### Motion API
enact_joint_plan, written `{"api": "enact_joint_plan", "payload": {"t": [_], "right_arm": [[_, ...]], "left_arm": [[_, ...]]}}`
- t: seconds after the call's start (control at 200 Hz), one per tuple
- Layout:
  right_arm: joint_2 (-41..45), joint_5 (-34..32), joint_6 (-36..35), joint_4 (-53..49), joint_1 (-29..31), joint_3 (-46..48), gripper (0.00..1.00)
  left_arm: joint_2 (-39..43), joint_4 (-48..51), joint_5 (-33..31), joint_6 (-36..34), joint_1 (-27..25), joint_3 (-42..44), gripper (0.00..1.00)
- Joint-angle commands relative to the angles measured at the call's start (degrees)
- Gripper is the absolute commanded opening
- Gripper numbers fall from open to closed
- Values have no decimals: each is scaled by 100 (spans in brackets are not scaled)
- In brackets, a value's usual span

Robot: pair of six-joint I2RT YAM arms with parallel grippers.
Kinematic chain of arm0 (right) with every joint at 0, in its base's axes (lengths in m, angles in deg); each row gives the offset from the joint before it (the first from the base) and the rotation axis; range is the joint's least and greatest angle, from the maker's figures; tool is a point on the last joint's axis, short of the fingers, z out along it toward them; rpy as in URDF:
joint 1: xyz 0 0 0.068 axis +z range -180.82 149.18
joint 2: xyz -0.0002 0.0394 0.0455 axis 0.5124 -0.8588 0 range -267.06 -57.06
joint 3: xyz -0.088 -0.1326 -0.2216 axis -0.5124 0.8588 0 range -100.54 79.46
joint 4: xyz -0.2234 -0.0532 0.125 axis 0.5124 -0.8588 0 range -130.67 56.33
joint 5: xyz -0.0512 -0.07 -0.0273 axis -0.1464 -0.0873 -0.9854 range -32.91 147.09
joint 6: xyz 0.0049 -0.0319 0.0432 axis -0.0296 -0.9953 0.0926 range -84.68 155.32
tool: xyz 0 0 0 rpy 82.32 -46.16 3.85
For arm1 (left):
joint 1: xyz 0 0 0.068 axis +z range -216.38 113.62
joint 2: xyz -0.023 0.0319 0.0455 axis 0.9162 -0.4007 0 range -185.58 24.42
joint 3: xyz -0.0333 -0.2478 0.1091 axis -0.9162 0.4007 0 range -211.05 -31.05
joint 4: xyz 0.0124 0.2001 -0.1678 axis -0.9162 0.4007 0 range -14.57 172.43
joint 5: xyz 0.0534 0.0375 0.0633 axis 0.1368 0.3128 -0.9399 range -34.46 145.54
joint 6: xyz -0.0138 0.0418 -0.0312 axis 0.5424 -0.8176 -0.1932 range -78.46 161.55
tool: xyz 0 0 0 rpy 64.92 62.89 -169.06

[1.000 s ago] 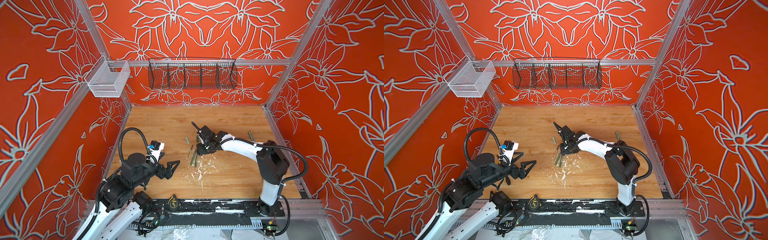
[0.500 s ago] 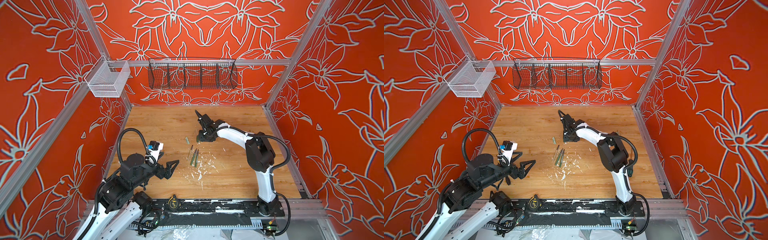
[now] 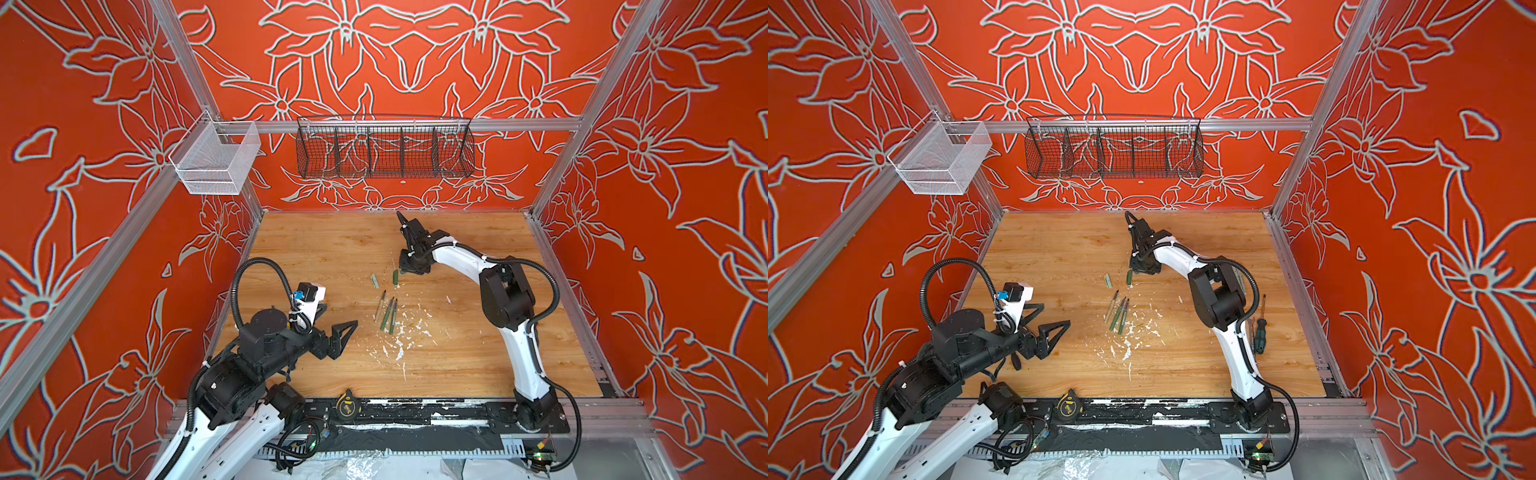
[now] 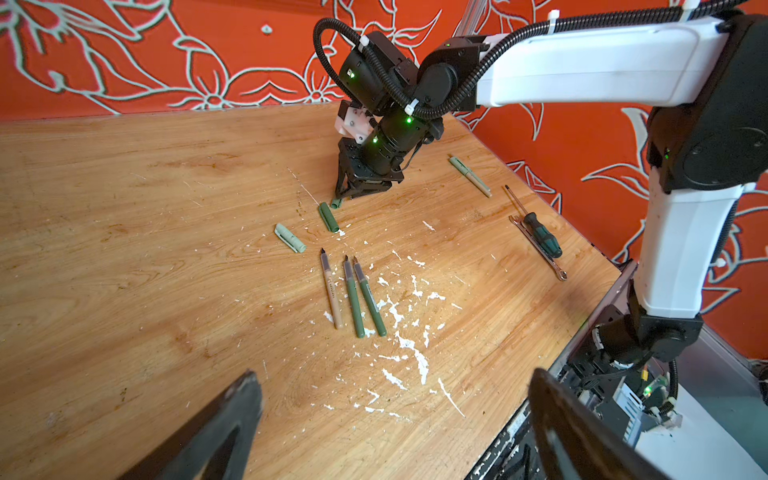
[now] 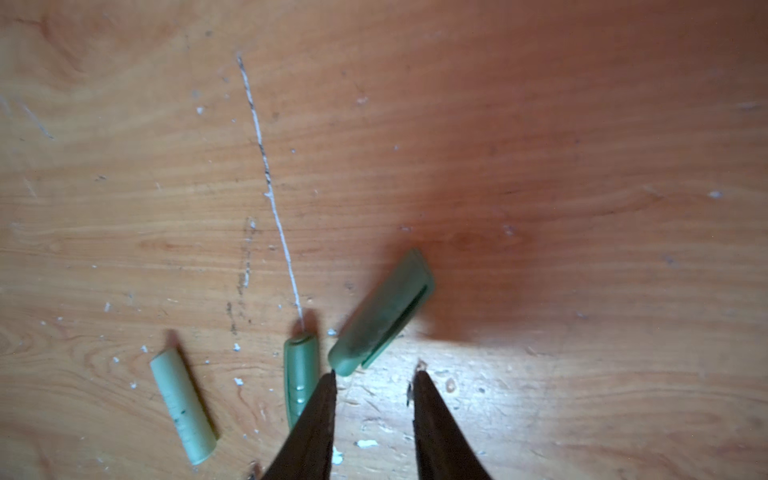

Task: Insert the pens into the pen caps
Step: 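Lower the right gripper onto a ribbed green cap and close on it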

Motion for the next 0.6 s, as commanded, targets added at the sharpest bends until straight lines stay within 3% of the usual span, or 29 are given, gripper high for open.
{"api": "enact_joint_plan", "payload": {"t": [0.0, 0.24, 0.595], "right_arm": [[-215, 56, 190, -207, -4, -357, 36], [-775, -197, 237, -910, -20, -1150, 37], [-828, -417, 232, -1050, -49, -1246, 37]], "left_arm": [[41, -10, 99, -57, -2, 18, 97], [167, -7, 173, -49, -2, 29, 97], [256, -16, 251, -48, -2, 37, 97]]}}
